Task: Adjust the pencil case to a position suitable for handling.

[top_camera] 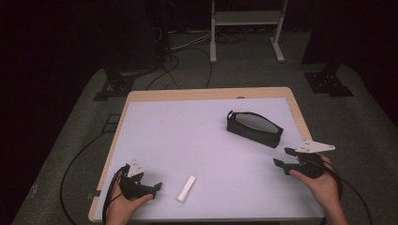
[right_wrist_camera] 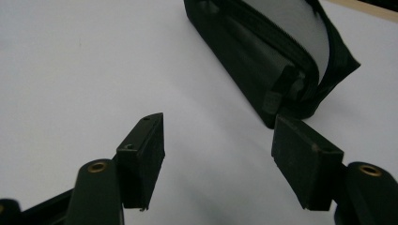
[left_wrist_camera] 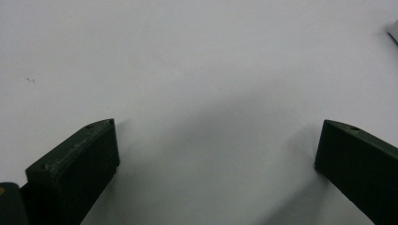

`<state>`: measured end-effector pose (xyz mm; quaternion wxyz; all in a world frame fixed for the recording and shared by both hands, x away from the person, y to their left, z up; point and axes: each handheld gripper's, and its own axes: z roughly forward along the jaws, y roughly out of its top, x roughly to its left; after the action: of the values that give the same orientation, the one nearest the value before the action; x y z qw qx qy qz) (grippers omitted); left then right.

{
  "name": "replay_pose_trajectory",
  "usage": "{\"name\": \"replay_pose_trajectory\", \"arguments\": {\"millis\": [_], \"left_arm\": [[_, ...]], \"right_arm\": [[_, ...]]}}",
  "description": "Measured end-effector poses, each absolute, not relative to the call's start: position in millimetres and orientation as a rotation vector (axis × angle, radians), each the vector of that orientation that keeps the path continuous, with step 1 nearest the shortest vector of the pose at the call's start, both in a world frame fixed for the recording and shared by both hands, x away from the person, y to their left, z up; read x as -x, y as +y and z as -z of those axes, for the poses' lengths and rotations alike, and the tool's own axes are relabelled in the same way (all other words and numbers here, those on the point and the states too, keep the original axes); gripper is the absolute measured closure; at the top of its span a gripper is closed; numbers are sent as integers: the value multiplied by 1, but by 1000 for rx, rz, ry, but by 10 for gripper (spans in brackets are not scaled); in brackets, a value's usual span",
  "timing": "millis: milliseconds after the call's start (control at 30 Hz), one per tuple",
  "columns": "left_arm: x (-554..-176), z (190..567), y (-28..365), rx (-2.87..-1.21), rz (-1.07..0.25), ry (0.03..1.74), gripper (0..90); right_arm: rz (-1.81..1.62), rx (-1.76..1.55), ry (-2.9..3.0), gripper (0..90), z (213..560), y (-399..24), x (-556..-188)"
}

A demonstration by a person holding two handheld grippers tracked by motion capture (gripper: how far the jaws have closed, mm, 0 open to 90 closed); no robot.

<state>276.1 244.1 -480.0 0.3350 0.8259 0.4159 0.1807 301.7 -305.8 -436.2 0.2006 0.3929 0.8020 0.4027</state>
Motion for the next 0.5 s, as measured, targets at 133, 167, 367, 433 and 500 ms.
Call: {"name": "replay_pose_trajectory", "arguments": {"millis": [133, 167, 367, 433, 500], "left_arm": [[-276, 480, 244, -2155, -471, 1085, 0], [-276, 480, 244, -2155, -471, 1085, 0], [-276, 480, 244, -2155, -471, 1085, 0], [-276, 480, 244, -2155, -471, 1086, 0], [-276, 480, 244, -2155, -471, 1086, 0]], "right_arm": [[-1136, -1079, 2241, 353, 432, -304, -307], [-1136, -1079, 2241, 353, 432, -304, -307], [-1156, -1060, 2239, 365, 426, -302, -314], [-1153, -1054, 2240, 367, 425, -301, -317], [-1161, -1046, 2238, 370, 423, -300, -319]]}}
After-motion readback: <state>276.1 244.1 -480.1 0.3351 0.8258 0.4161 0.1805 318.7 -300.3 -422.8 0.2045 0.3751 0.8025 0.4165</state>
